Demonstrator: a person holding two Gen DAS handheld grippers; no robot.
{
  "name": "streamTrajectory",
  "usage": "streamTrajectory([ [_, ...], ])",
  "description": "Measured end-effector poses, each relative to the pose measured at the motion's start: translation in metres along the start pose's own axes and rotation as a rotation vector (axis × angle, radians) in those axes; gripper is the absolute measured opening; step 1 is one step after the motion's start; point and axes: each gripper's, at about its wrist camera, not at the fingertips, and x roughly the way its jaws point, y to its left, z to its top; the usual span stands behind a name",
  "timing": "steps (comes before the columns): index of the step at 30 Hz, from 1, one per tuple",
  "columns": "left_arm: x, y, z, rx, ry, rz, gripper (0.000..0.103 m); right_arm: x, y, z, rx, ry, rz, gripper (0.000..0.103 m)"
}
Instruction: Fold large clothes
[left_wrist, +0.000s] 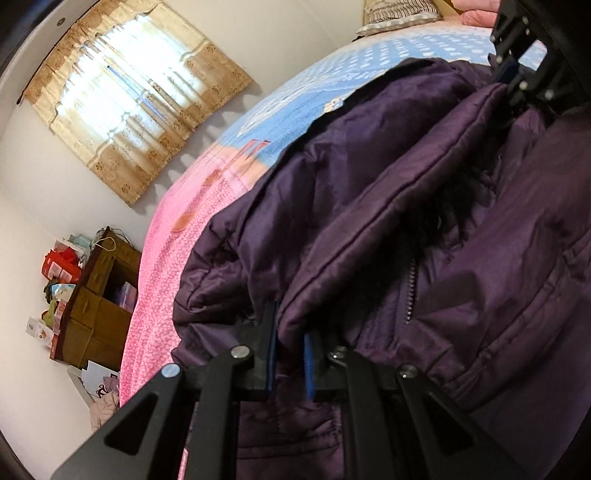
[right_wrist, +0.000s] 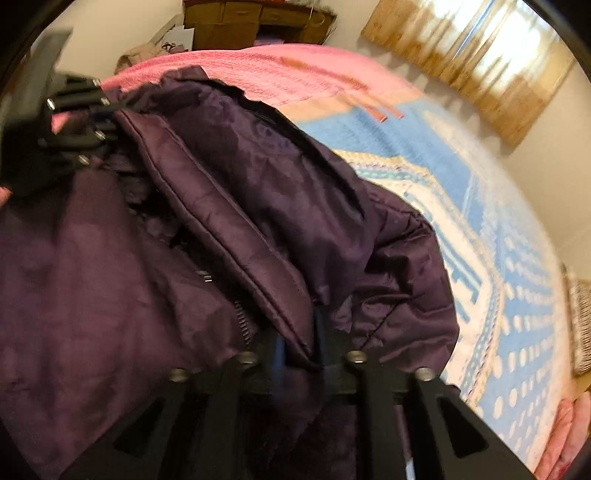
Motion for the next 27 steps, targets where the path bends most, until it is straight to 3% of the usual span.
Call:
streamTrajectory([
  [1,0.000,0.000,0.000,-0.001,0.001,0.000,0.013,-0.008,-0.004,0.002,0.028,-0.007,0.015,0.046],
  [3,-0.002,-0.001,0.000,0.002,-0.004,0.001,0.013,-0.036,-0.019,0.010,0.141,-0.064,0.089,0.058],
  [6,-0.002,-0.002,0.000,0.001,-0.007,-0.002,0.013,-0.066,-0.039,0.029,0.358,-0.201,0.123,0.058],
  [8,0.002,0.001,-0.001,-0.002,-0.005,-0.004,0.013,-0.064,-0.050,0.042,0.522,-0.271,0.064,0.058],
  [11,0.001,0.003,-0.002,-0.002,-0.006,0.001,0.013,-0.022,-0.057,0.054,0.664,-0.246,-0.009,0.058],
  [14,-0.009,0.009,-0.002,-0.018,-0.011,-0.004,0.016,0.023,-0.040,0.049,0.671,-0.149,-0.040,0.058],
  [18,-0.061,0.036,0.009,-0.101,-0.132,-0.077,0.021,0.026,-0.035,0.036,0.638,-0.167,-0.043,0.058],
  [19,-0.073,0.045,0.015,-0.141,-0.175,-0.092,0.028,0.028,-0.036,0.034,0.639,-0.159,-0.036,0.058],
  [21,-0.080,0.064,0.032,-0.256,-0.211,-0.099,0.053,0.033,-0.033,0.033,0.629,-0.136,-0.031,0.058],
  [22,-0.077,0.073,0.042,-0.322,-0.213,-0.097,0.064,0.035,-0.032,0.032,0.620,-0.126,-0.034,0.058],
  [24,-0.060,0.082,0.057,-0.422,-0.198,-0.101,0.064,0.038,-0.029,0.031,0.610,-0.128,-0.045,0.058],
  [27,-0.004,0.078,0.071,-0.514,-0.057,-0.096,0.062,0.043,-0.028,0.028,0.607,-0.137,-0.053,0.058],
])
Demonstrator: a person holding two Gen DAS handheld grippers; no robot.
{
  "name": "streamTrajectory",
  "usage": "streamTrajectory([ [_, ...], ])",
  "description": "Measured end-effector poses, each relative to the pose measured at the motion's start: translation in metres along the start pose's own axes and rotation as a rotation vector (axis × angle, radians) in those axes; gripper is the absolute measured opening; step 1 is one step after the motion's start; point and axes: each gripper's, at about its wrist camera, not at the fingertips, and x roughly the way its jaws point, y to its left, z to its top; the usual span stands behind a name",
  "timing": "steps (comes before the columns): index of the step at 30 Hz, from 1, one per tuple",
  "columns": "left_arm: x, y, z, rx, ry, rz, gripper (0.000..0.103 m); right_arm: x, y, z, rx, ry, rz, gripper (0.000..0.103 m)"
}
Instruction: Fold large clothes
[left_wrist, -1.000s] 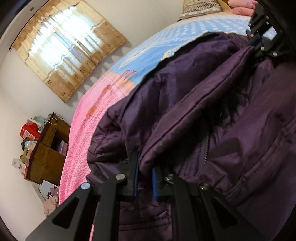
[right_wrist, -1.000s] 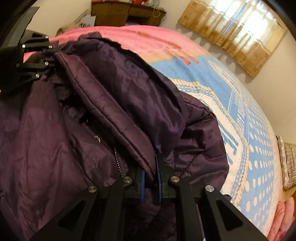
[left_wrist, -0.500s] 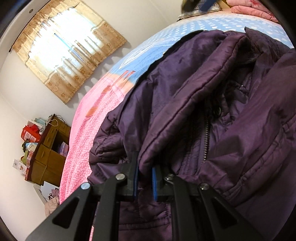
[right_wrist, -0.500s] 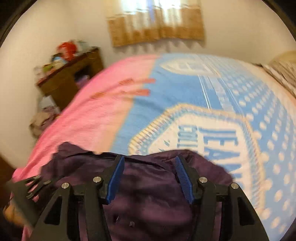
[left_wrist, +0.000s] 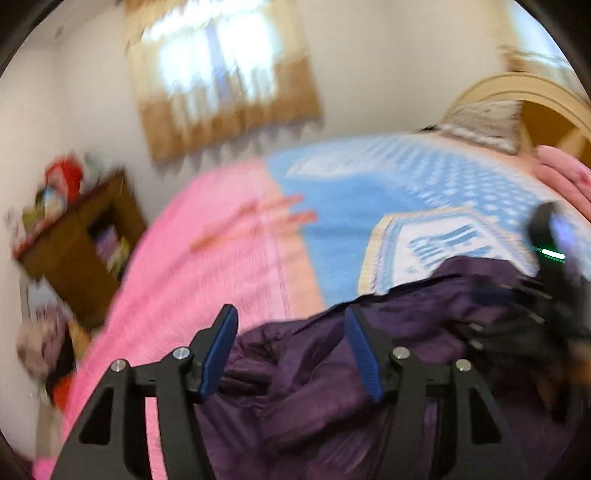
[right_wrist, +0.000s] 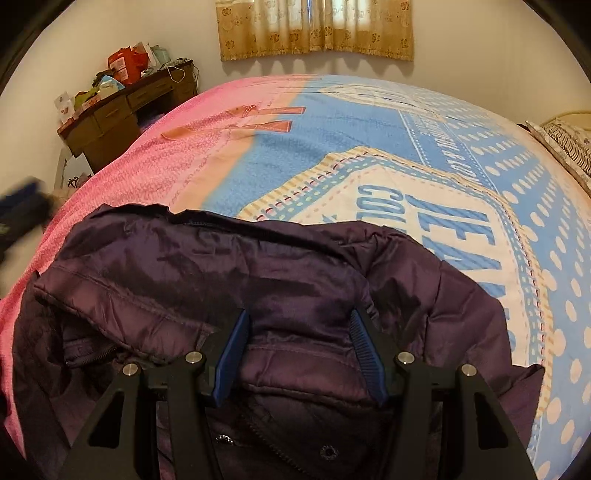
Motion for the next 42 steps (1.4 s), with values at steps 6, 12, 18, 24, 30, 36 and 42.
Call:
streamTrajectory([
  [6,0.082,-0.018,-0.039,0.042,0.256,0.029,0.063,0.005,0.001,-0.005,-0.011,0.003,0.003,0.058],
  [12,0.082,-0.020,-0.044,0.047,0.235,0.038,0.065,-0.044,-0.003,0.011,0.069,-0.212,0.019,0.058],
  [18,0.075,-0.019,-0.046,0.043,0.202,0.042,0.065,0.014,0.008,0.016,0.010,0.022,0.013,0.058],
  [24,0.080,-0.005,-0.049,-0.038,0.223,0.010,0.077,0.017,0.020,-0.006,-0.070,0.009,-0.052,0.058],
  [30,0.085,-0.016,-0.051,0.010,0.244,0.062,0.080,0.021,0.018,-0.006,-0.082,0.010,-0.067,0.059],
  [36,0.089,-0.014,-0.051,-0.001,0.259,0.059,0.083,0.025,0.025,-0.008,-0.105,0.014,-0.099,0.059],
  [42,0.090,-0.015,-0.051,-0.001,0.261,0.068,0.084,0.027,0.026,-0.007,-0.112,0.014,-0.110,0.059],
])
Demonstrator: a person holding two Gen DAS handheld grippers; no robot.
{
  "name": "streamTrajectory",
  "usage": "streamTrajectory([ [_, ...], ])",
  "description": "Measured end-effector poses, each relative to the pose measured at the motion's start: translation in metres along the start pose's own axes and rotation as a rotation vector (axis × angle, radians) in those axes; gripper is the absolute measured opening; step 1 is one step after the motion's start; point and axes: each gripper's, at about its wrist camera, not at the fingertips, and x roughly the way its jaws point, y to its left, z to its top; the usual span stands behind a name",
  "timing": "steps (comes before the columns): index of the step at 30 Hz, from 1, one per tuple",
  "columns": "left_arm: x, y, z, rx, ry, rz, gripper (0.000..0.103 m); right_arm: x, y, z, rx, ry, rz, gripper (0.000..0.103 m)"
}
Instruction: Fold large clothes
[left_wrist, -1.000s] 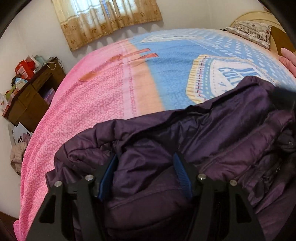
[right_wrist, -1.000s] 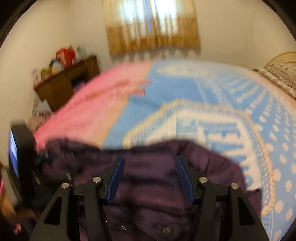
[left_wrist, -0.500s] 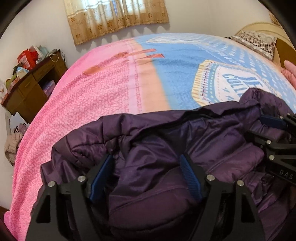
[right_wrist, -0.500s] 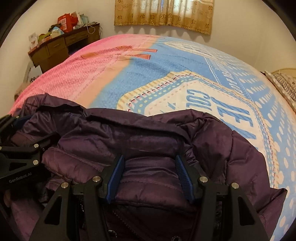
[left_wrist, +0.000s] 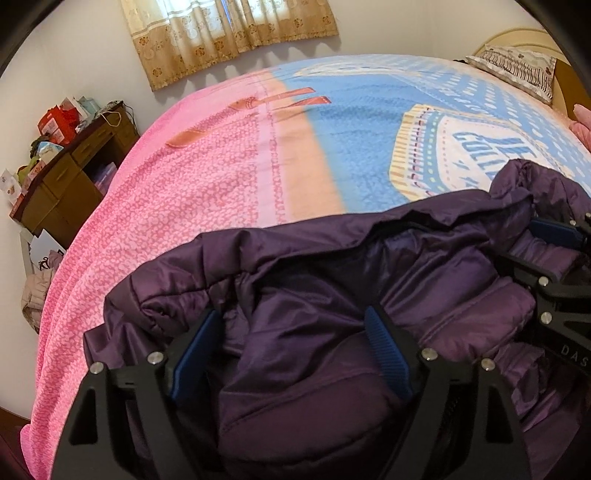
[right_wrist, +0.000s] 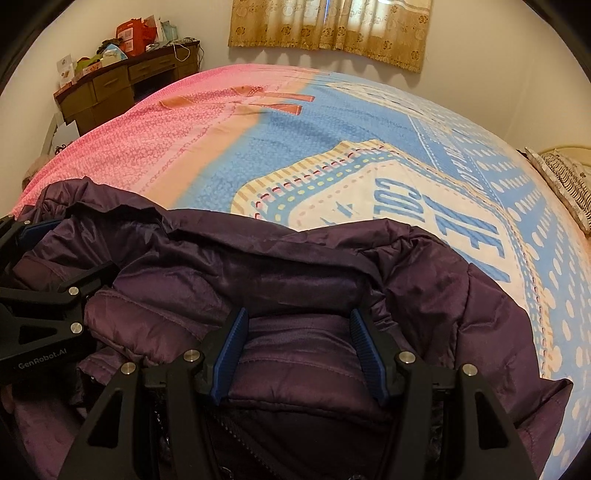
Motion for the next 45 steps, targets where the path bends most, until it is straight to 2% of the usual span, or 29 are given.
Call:
streamTrajectory([
  [34,0.0031,0.0040,0.0016,-0.024,0.003,-0.026,0.087,0.0006,0.0028,0.0000,-0.007,-0.002,-0.019,0.059],
  [42,0.0019,-0.0025,0.0031,-0.001,-0.004,0.030,0.090,0.0008,0.0043,0.0011,-0.018,-0.002,-0.041,0.060],
  [45,-0.0036,-0.0019,0.0064,0.005,0.001,0.040,0.090,-0.0039,-0.0045,0.0060,-0.002,0.010,0.011,0.062],
])
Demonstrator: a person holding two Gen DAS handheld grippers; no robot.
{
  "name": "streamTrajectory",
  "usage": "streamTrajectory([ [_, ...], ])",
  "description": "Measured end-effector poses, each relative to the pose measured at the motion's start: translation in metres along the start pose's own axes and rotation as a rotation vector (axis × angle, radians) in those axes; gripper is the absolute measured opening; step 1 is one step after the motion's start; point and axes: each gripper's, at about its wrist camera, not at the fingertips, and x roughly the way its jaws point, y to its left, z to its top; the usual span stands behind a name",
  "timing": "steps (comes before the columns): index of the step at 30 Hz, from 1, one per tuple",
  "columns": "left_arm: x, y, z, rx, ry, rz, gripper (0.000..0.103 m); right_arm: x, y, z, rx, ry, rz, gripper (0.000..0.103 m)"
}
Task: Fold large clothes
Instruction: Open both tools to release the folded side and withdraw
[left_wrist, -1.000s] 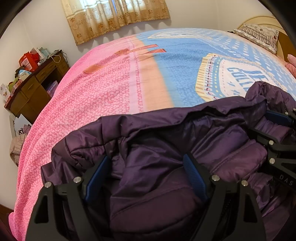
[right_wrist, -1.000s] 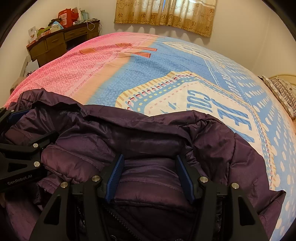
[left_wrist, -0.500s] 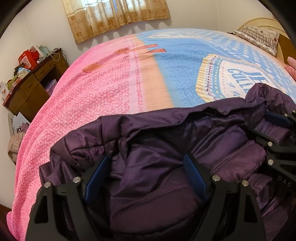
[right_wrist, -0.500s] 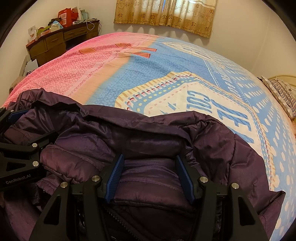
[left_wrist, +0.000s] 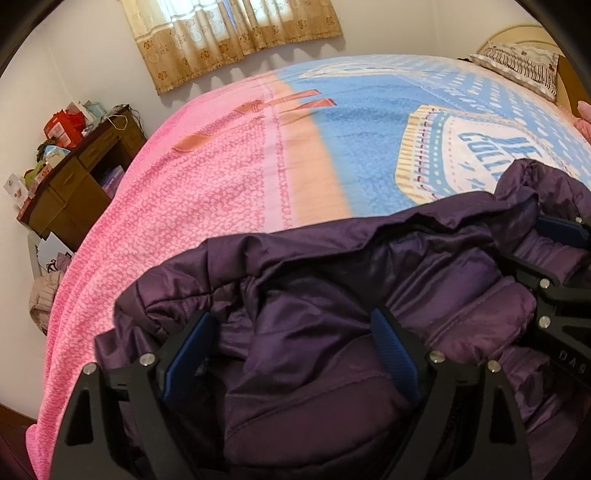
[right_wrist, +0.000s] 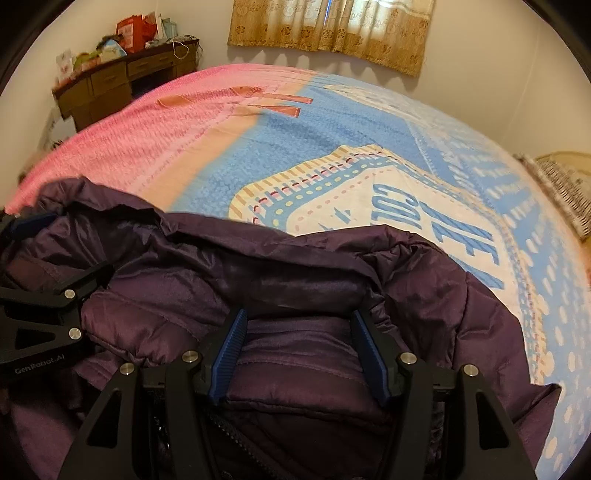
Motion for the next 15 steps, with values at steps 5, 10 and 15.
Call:
streamTrajectory([
  [5,-0.066,0.017,0.006,-0.058,-0.088,-0.051,0.090,-0.068,-0.052,0.003,0.168,-0.104,0.121,0.069],
  [10,-0.171,0.047,-0.050,-0.102,-0.233,-0.130,0.090,-0.160,-0.083,-0.050,0.162,-0.130,0.305,0.071],
  [15,-0.237,0.068,-0.154,-0.135,-0.287,-0.160,0.099,-0.246,-0.097,-0.148,0.105,-0.141,0.369,0.077],
])
